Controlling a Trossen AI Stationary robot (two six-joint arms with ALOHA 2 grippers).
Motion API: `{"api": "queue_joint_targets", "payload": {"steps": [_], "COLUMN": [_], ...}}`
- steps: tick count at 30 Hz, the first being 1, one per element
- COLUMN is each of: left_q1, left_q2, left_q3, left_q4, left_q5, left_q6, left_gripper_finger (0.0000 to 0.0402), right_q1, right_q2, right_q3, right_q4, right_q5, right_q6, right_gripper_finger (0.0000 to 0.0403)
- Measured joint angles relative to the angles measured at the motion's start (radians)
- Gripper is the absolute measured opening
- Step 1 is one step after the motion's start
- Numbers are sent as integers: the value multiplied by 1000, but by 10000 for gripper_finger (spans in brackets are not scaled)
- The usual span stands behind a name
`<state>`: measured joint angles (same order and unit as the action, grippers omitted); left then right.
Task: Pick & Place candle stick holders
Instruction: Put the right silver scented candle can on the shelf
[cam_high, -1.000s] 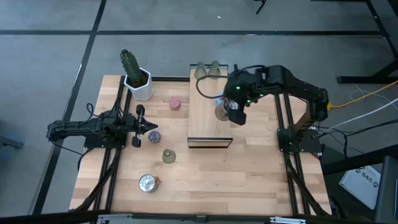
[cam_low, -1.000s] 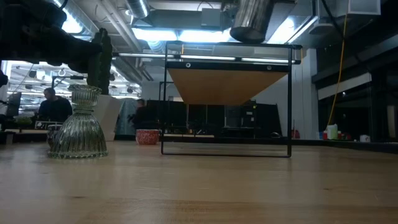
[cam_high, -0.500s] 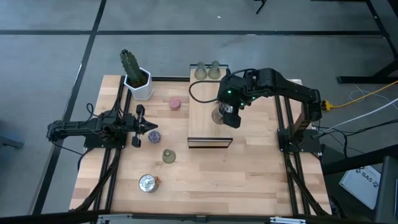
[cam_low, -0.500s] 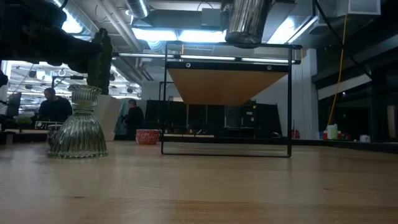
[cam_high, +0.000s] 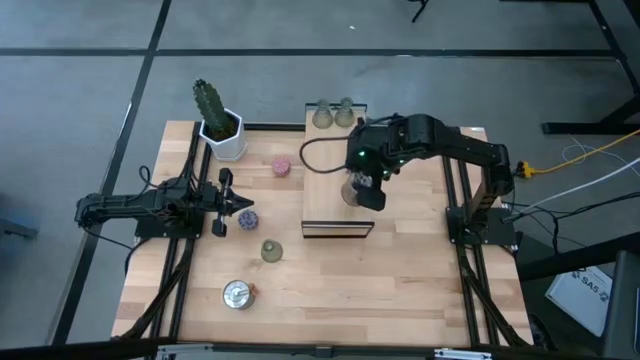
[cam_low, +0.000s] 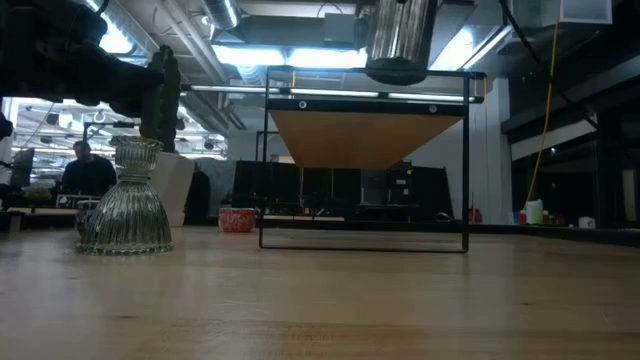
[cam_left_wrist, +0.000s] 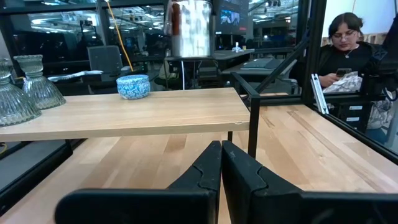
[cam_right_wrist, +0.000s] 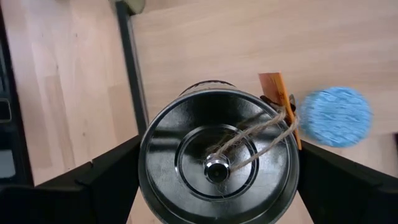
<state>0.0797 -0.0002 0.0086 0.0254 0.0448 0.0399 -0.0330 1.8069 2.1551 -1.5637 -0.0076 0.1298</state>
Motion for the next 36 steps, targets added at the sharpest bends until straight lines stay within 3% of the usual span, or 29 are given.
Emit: {"api": "queue_joint_targets", "payload": {"steps": [11, 36], "left_q1": [0, 0], "left_q2": [1, 1], "left_q3": [0, 0], "left_q4": [0, 0], "left_q5": [0, 0], "left_q6": [0, 0], "left_gripper_finger": [6, 6], "right_q1": [49, 46], "right_q2": [50, 46], "right_q3": [-2, -46], "right_q4": [-7, -8], "right_q5": [-7, -4], "right_q6": [-26, -25], "right_gripper_finger": [364, 364]}}
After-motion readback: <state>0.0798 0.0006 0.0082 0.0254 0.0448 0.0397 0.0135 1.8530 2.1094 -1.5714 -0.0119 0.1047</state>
